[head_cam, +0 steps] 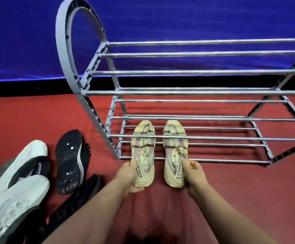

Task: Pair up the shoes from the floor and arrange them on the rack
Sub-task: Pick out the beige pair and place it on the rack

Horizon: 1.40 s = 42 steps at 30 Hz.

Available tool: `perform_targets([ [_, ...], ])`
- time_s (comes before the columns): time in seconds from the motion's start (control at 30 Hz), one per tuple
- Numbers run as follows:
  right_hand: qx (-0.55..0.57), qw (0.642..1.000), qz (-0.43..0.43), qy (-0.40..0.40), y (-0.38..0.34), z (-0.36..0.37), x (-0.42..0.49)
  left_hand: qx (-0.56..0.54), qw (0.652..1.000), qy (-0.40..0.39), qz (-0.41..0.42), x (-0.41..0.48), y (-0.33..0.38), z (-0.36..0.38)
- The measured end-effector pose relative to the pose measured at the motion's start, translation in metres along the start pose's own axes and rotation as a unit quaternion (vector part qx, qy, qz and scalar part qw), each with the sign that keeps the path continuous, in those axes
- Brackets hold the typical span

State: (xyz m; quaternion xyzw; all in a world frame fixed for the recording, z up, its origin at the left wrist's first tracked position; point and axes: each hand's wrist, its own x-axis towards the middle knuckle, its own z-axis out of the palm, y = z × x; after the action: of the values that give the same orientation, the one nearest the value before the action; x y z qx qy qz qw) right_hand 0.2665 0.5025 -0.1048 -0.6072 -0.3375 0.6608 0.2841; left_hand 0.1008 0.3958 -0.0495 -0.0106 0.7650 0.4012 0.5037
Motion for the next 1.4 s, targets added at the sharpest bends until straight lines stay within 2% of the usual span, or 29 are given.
perform_targets([
  [0.13,-0.026,0.999,0.008,0.035,0.008,-0.004,0.008,-0.091,0.995,0.042,0.01,0.008,-0.011,0.012],
  [0.2,0.03,0.999,0.043,-0.002,0.009,-0.013,0.002,-0.183,0.982,0.046,-0.001,0.006,-0.021,0.015],
  [0.3,0.128,0.983,0.084,-0.104,0.013,-0.029,-0.012,-0.285,0.958,0.033,-0.004,-0.004,-0.036,0.019],
  [0.4,0.095,0.981,0.101,-0.138,0.015,-0.038,-0.019,-0.326,0.945,0.027,-0.004,-0.005,-0.043,0.023],
  [0.5,0.016,0.983,0.114,-0.143,0.012,-0.037,-0.019,-0.331,0.943,0.023,-0.005,0.006,-0.047,0.019],
  [0.6,0.021,0.988,0.099,-0.116,0.003,-0.031,-0.019,-0.323,0.945,0.039,-0.011,0.012,-0.046,0.012],
  [0.73,0.042,0.988,0.087,-0.123,-0.018,-0.011,-0.02,-0.323,0.946,0.04,0.001,0.021,-0.029,0.009],
  [0.87,0.022,0.993,0.057,-0.097,-0.038,0.015,-0.007,-0.32,0.946,0.043,0.021,0.025,-0.008,0.009],
  [1.13,-0.04,0.996,0.063,-0.055,-0.047,0.053,0.002,-0.261,0.955,0.138,0.022,0.039,0.022,0.008],
  [1.4,-0.055,0.995,0.059,-0.052,-0.039,0.07,0.002,-0.262,0.956,0.13,0.014,0.05,0.023,0.003],
])
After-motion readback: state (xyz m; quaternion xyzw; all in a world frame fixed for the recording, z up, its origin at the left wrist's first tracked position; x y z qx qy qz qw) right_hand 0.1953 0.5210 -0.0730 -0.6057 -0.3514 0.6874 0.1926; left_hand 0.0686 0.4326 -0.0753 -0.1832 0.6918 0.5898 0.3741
